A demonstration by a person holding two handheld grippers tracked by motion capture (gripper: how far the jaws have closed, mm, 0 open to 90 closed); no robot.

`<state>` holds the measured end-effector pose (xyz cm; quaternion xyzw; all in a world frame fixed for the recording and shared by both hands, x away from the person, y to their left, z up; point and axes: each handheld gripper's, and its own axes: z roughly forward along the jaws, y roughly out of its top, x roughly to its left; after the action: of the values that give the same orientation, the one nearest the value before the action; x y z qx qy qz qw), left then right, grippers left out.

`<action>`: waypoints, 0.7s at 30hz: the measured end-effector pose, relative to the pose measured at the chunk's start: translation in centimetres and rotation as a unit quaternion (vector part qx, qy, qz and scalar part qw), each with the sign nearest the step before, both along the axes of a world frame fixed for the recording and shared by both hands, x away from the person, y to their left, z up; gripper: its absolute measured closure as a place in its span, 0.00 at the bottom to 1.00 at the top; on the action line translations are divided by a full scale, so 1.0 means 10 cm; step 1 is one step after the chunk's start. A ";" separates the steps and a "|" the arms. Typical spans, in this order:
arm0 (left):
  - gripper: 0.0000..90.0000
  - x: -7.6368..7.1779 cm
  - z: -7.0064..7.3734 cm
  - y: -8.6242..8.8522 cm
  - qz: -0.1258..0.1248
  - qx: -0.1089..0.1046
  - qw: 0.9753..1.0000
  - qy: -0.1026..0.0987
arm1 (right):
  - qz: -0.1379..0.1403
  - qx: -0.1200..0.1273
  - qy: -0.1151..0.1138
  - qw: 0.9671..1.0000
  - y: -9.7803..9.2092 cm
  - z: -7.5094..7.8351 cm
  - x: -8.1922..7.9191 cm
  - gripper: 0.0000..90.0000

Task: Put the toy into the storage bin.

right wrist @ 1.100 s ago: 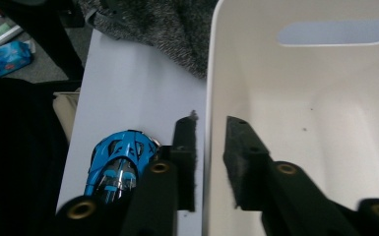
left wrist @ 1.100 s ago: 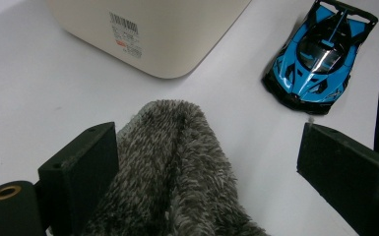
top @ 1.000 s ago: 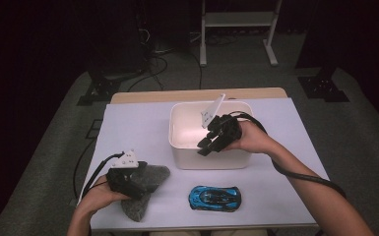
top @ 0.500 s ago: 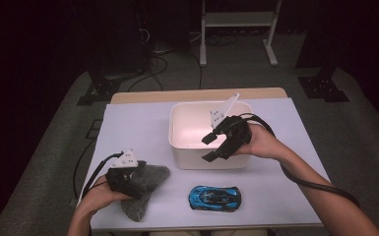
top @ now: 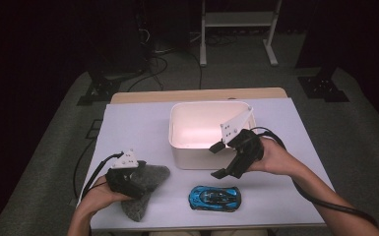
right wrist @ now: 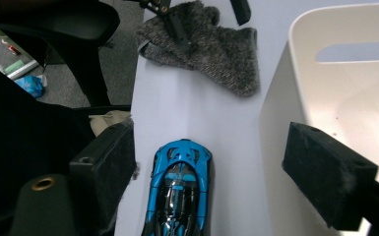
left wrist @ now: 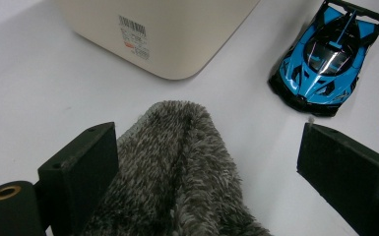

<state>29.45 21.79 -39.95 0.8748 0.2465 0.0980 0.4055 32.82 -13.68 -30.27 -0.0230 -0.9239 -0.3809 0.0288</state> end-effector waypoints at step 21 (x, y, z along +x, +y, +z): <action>0.00 -0.02 0.02 0.02 0.002 0.004 1.000 -0.001 | -0.026 -0.029 0.024 0.999 -0.04 -0.73 -0.20 0.18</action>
<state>29.30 21.97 -39.76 0.8756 0.2476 0.1012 0.4023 30.81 -14.11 -37.58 -0.0570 -0.9328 -0.3536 0.0403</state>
